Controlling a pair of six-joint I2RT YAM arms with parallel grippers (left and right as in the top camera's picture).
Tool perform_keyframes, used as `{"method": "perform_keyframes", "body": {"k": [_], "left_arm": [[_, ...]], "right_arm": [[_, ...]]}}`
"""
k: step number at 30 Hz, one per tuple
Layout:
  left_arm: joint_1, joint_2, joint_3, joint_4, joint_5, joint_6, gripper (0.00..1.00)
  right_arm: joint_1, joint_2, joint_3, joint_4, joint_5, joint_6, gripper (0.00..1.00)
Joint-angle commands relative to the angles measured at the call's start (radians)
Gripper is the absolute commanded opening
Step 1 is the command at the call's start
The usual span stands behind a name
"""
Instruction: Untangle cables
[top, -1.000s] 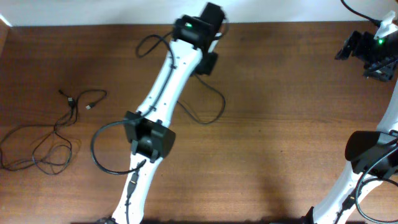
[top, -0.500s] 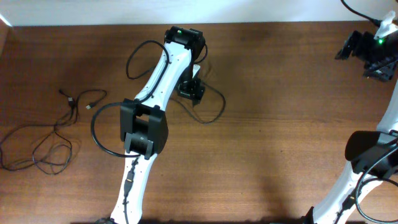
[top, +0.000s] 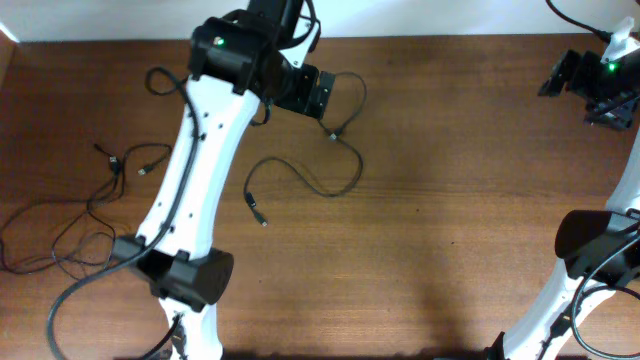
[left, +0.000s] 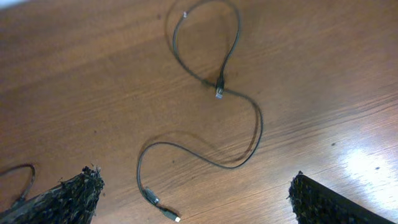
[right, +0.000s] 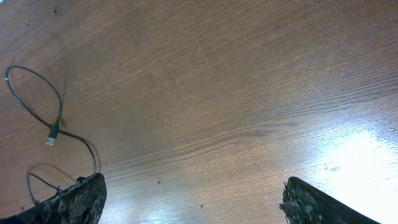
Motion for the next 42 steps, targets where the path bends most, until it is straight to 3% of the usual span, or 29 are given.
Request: {"method": "perform_keyframes", "body": {"k": [1, 5, 9, 13, 19, 24, 36, 39, 42], "left_arm": [[0.006, -0.045, 0.0, 0.008, 0.021, -0.014, 0.99], [0.005, -0.05, -0.112, 0.052, 0.032, -0.041, 1.0], [0.008, -0.087, -0.466, 0.328, 0.111, -0.086, 0.99], [0.008, -0.09, -0.731, 0.545, 0.083, -0.311, 0.99], [0.007, -0.081, -0.837, 0.571, 0.062, -0.441, 0.99], [0.006, -0.025, -0.896, 0.694, 0.074, -0.581, 0.99], [-0.013, 0.062, -0.9, 0.676, 0.061, -0.579, 1.0], [-0.013, 0.106, -0.9, 0.703, 0.061, -0.58, 0.84], [-0.013, 0.119, -0.9, 0.743, 0.061, -0.58, 0.62]], "right_arm": [[0.004, -0.019, 0.009, -0.006, -0.002, -0.014, 0.92], [0.004, -0.019, 0.009, -0.006, -0.002, -0.014, 0.92], [0.004, -0.019, 0.009, -0.006, -0.002, -0.014, 0.92], [0.005, -0.019, 0.009, -0.006, -0.002, -0.014, 0.92], [0.005, -0.019, 0.009, -0.006, -0.002, -0.014, 0.92], [0.005, -0.019, 0.009, -0.006, -0.002, -0.014, 0.92], [0.005, -0.019, 0.009, -0.006, -0.002, -0.014, 0.92], [0.005, -0.019, 0.009, -0.006, -0.002, -0.014, 0.92], [0.005, -0.019, 0.009, -0.006, -0.002, -0.014, 0.92]]}}
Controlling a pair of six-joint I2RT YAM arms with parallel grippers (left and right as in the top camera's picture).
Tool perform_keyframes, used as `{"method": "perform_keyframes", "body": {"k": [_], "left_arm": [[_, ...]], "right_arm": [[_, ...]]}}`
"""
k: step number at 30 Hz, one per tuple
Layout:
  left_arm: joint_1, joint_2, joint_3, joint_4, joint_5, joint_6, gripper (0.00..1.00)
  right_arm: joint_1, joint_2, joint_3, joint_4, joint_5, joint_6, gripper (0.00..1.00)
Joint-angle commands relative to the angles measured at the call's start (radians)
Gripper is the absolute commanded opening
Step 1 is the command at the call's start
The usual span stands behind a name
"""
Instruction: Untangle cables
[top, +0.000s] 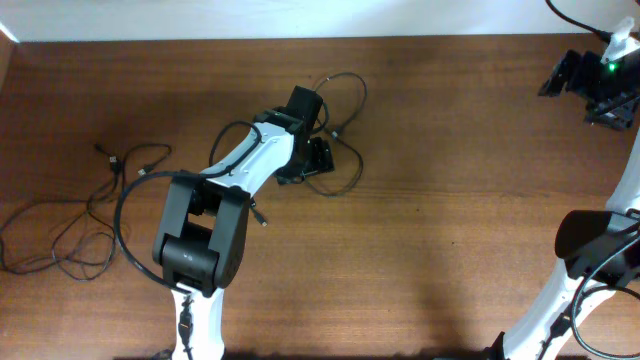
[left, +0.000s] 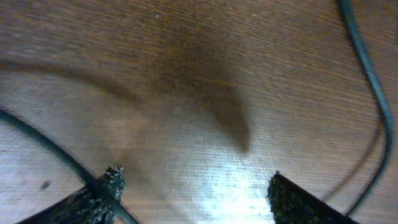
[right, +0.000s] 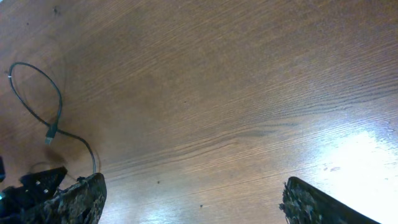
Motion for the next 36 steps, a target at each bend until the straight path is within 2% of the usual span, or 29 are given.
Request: {"method": "perform_keyframes", "body": {"k": [1, 5, 6, 7, 10, 12, 17, 20, 23, 25, 28, 30, 33, 36], "left_arm": [[-0.002, 0.015, -0.008, 0.039, -0.006, 0.0, 0.59], [-0.002, 0.015, -0.008, 0.071, -0.053, 0.0, 0.34], [-0.002, 0.015, -0.008, 0.073, -0.123, 0.0, 0.18], [-0.001, 0.014, -0.008, 0.068, -0.177, 0.002, 0.08], [0.024, -0.013, -0.006, 0.06, -0.221, 0.096, 0.0], [0.059, -0.071, -0.005, 0.034, -0.221, 0.159, 0.0], [0.094, -0.214, -0.005, -0.082, -0.242, 0.487, 0.0], [0.093, -0.22, -0.007, -0.127, -0.249, 0.665, 0.0], [0.093, -0.219, -0.008, -0.117, -0.143, 0.865, 0.0], [0.093, -0.219, -0.009, -0.056, -0.008, 0.869, 0.0], [0.081, -0.217, -0.034, 0.081, 0.14, 0.849, 0.29], [0.047, -0.216, -0.085, 0.184, 0.136, 0.835, 0.36], [-0.006, -0.183, -0.157, 0.278, 0.136, 0.835, 0.41], [-0.045, -0.113, -0.161, 0.307, 0.134, 0.835, 0.43]], "right_arm": [[0.005, -0.019, 0.009, -0.006, -0.002, -0.011, 0.92], [0.005, -0.019, 0.009, -0.006, -0.002, -0.011, 0.92], [0.005, -0.019, 0.009, -0.006, -0.002, -0.011, 0.92], [0.005, -0.019, 0.009, -0.006, -0.002, -0.011, 0.92], [0.005, -0.019, 0.009, -0.006, -0.002, -0.011, 0.92], [0.005, -0.019, 0.009, -0.006, -0.002, -0.011, 0.92], [0.005, -0.019, 0.009, -0.006, -0.002, -0.011, 0.92], [0.005, -0.019, 0.009, -0.006, -0.002, -0.011, 0.92], [0.005, -0.019, 0.009, -0.006, -0.002, -0.011, 0.92], [0.005, -0.019, 0.009, -0.006, -0.002, -0.011, 0.92], [0.01, -0.019, 0.009, -0.006, -0.002, -0.011, 0.92], [0.021, -0.019, 0.009, -0.006, -0.002, -0.011, 0.92], [0.035, -0.019, 0.009, -0.006, -0.002, -0.011, 0.92], [0.043, -0.019, 0.009, -0.006, -0.002, -0.011, 0.92]]}}
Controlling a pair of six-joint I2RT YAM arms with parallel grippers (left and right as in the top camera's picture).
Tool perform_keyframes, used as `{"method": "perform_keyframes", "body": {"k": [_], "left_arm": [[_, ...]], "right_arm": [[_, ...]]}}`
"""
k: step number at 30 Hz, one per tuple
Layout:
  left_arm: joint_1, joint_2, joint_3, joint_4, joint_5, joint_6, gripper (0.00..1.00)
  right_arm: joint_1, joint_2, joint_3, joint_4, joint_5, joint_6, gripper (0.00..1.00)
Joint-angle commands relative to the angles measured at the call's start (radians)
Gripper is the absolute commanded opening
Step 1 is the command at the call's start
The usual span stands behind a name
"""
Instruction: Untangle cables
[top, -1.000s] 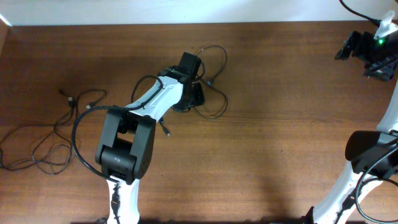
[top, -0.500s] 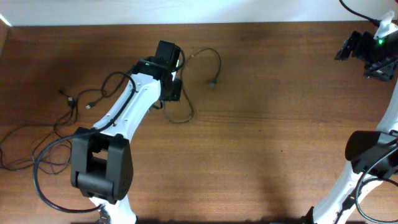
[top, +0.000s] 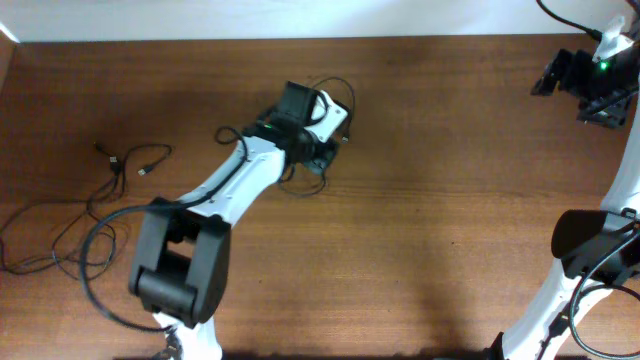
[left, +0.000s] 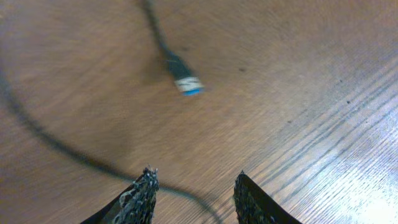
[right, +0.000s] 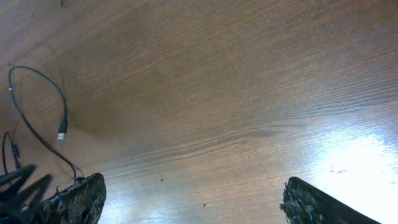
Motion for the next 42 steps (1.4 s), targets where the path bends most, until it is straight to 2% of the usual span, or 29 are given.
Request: {"method": "perform_keyframes", "body": {"k": [1, 2, 5, 7, 9, 11, 15, 19, 21, 23, 27, 30, 36, 40, 42], "left_arm": [[-0.034, 0.097, -0.017, 0.049, 0.003, -0.035, 0.42], [-0.037, 0.114, -0.017, 0.072, -0.026, -0.094, 0.43], [-0.037, 0.119, -0.017, 0.128, -0.04, -0.17, 0.47], [-0.037, 0.119, -0.017, 0.195, -0.041, -0.235, 0.54], [-0.037, 0.119, -0.017, 0.275, -0.04, -0.295, 0.66], [-0.037, 0.122, -0.017, 0.335, -0.045, -0.296, 0.71], [-0.045, 0.183, -0.017, 0.472, -0.068, -0.295, 0.73], [-0.045, 0.235, -0.017, 0.549, -0.067, -0.296, 0.64], [-0.053, 0.248, -0.017, 0.547, -0.067, -0.296, 0.58], [-0.061, 0.249, -0.017, 0.533, -0.068, -0.296, 0.58], [-0.076, 0.249, -0.017, 0.509, -0.076, -0.296, 0.51], [-0.077, 0.249, -0.017, 0.49, -0.144, -0.296, 0.51], [-0.077, 0.26, -0.017, 0.502, -0.173, -0.296, 0.51], [-0.077, 0.26, -0.017, 0.514, -0.173, -0.296, 0.36], [-0.077, 0.26, -0.017, 0.533, -0.172, -0.296, 0.24]], "right_arm": [[0.013, -0.019, 0.009, -0.006, -0.002, -0.011, 0.92], [0.012, -0.019, 0.009, -0.006, -0.002, -0.011, 0.92], [0.012, -0.019, 0.009, -0.006, -0.002, -0.011, 0.92], [0.012, -0.019, 0.009, -0.006, -0.002, -0.011, 0.92], [0.012, -0.019, 0.009, -0.006, -0.002, -0.011, 0.92], [0.012, -0.019, 0.009, -0.006, -0.002, -0.011, 0.92], [0.012, -0.019, 0.009, -0.006, -0.002, -0.011, 0.92], [0.012, -0.019, 0.009, -0.006, -0.002, -0.011, 0.92], [0.012, -0.019, 0.009, -0.006, -0.002, -0.011, 0.92], [0.012, -0.019, 0.009, -0.006, -0.002, -0.011, 0.92], [0.012, -0.019, 0.009, -0.006, -0.002, -0.011, 0.92], [0.012, -0.019, 0.009, -0.006, -0.002, -0.011, 0.92], [0.012, -0.019, 0.009, -0.006, -0.002, -0.011, 0.92], [0.012, -0.019, 0.009, -0.006, -0.002, -0.011, 0.92], [0.012, -0.019, 0.009, -0.006, -0.002, -0.011, 0.92]]}}
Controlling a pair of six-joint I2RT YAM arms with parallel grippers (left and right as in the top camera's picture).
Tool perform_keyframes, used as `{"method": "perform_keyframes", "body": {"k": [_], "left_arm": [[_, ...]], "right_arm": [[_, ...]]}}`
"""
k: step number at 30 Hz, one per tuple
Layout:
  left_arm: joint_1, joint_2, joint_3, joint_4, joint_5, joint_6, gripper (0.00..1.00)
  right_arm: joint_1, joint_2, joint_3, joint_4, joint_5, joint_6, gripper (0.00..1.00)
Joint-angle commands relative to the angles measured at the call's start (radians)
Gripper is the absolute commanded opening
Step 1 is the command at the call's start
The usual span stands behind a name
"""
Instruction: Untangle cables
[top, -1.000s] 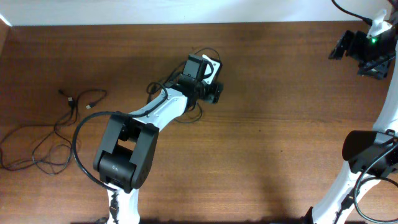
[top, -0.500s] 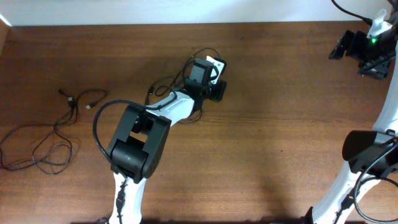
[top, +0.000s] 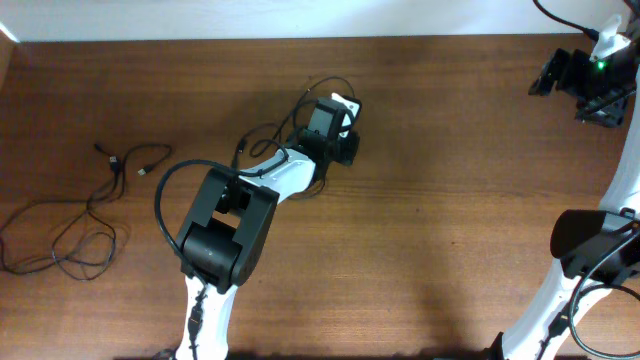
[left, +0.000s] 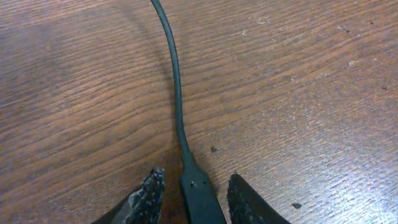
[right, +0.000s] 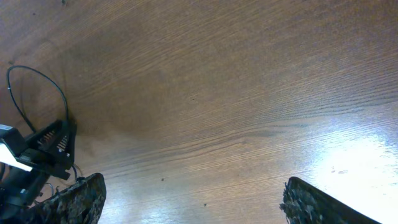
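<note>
A thin black cable (left: 176, 81) runs down the wooden table to its black plug (left: 200, 199). That plug sits between the fingers of my left gripper (left: 194, 180). The jaws are narrowly apart, with a slim gap on each side of the plug. From overhead, the left gripper (top: 342, 140) is low at the table's back middle, with the cable's loops (top: 303, 97) bunched beside it. My right gripper (right: 193, 199) is wide open with nothing in it, held high at the back right corner (top: 585, 80).
A tangle of several more thin cables (top: 70, 235) lies at the left edge, with a short one (top: 130, 160) just behind it. The left arm (top: 215, 230) stretches diagonally from the front left. The table's back edge (top: 420, 40) is close behind the left gripper.
My left gripper moved a little to the right and its jaws narrowed slightly. A black plug now lies between them, where only cable crossed before. The cable's loops shifted. The right arm is unchanged.
First my left gripper hung wide open, high over an S-shaped cable. Then it was down on the table at the cable's middle, still wide. Later the jaws were narrower and the cable bunched near them. Now they flank its plug.
</note>
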Motion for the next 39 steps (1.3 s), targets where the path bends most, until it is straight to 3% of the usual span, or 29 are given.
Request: {"method": "perform_keyframes", "body": {"k": [1, 7, 14, 17, 22, 28, 32, 33, 34, 36, 37, 39], "left_arm": [[-0.001, 0.013, 0.003, 0.032, -0.007, 0.0, 0.19], [-0.001, -0.109, 0.005, -0.026, -0.007, 0.001, 0.17], [0.0, -0.41, 0.005, -0.475, -0.013, 0.001, 0.07], [0.0, -0.455, 0.005, -0.727, -0.126, -0.013, 0.0], [0.059, -0.455, 0.0, -1.003, -0.33, -0.299, 0.0], [0.238, -0.454, -0.199, -0.896, -0.329, -0.308, 0.0], [0.262, -0.454, -0.311, -0.768, -0.313, -0.298, 0.0], [0.261, -0.454, -0.319, -0.768, -0.286, -0.298, 0.05], [0.261, -0.454, -0.323, -0.769, -0.268, -0.298, 0.18], [0.261, -0.454, -0.323, -0.771, -0.241, -0.298, 0.52], [0.261, -0.454, -0.323, -0.769, -0.23, -0.298, 0.58], [0.261, -0.454, -0.32, -0.764, -0.184, -0.277, 0.6]], "right_arm": [[0.006, -0.019, 0.009, -0.006, -0.002, -0.011, 0.92], [0.006, -0.019, 0.009, -0.006, -0.002, -0.011, 0.93], [0.006, -0.019, 0.009, -0.006, -0.002, -0.011, 0.93], [0.006, -0.019, 0.009, -0.006, -0.002, -0.011, 0.93], [0.006, -0.019, 0.009, -0.006, -0.002, -0.011, 0.93], [0.006, -0.019, 0.009, -0.006, -0.002, -0.011, 0.93], [0.006, -0.019, 0.009, -0.006, -0.002, -0.011, 0.93], [0.006, -0.019, 0.009, -0.006, -0.002, -0.011, 0.93], [0.006, -0.019, 0.009, -0.006, -0.002, -0.011, 0.93], [0.006, -0.019, 0.009, -0.006, -0.002, -0.011, 0.93], [0.006, -0.019, 0.009, -0.006, -0.002, -0.011, 0.93], [0.006, -0.019, 0.009, -0.006, -0.002, -0.011, 0.93]]}}
